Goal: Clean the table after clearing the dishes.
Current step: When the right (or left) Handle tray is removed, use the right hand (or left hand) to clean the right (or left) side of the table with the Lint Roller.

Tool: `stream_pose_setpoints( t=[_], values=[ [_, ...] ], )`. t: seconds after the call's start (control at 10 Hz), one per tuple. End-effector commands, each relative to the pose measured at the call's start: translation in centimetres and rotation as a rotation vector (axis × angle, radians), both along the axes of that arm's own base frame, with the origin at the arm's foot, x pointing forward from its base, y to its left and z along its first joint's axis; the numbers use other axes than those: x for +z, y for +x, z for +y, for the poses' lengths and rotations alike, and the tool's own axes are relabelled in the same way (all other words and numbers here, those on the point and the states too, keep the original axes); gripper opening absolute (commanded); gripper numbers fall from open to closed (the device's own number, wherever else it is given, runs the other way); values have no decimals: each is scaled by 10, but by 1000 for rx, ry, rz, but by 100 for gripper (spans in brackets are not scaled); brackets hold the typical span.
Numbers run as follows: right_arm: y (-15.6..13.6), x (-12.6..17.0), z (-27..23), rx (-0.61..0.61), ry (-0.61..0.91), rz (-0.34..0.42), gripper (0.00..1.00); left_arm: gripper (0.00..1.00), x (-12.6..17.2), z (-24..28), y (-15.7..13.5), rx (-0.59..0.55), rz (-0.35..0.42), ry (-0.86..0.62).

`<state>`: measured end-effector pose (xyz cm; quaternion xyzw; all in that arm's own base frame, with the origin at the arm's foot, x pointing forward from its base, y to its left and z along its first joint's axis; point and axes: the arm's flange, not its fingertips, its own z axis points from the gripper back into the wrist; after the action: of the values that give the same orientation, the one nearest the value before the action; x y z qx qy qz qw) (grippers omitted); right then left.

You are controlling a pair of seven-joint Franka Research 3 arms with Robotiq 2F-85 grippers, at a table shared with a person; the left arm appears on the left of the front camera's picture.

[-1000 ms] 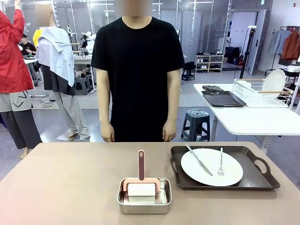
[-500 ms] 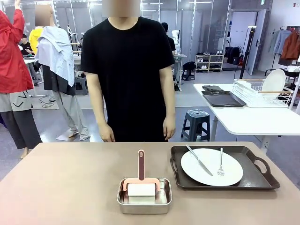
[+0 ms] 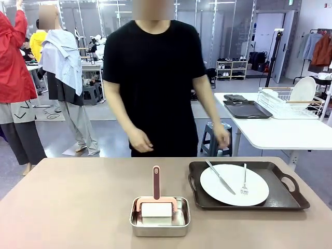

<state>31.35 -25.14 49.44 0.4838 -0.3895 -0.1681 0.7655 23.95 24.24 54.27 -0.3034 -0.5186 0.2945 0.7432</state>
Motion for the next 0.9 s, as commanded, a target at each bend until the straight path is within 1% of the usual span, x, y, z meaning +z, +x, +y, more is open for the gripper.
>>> stream_pose_setpoints(
  t=[0.0,0.8],
  values=[
    [-2,2,0,5,4,-17,100,100,1,0,-3,-4,3,-9],
    [-2,2,0,5,4,-17,100,100,1,0,-3,-4,3,-9]
  ],
)
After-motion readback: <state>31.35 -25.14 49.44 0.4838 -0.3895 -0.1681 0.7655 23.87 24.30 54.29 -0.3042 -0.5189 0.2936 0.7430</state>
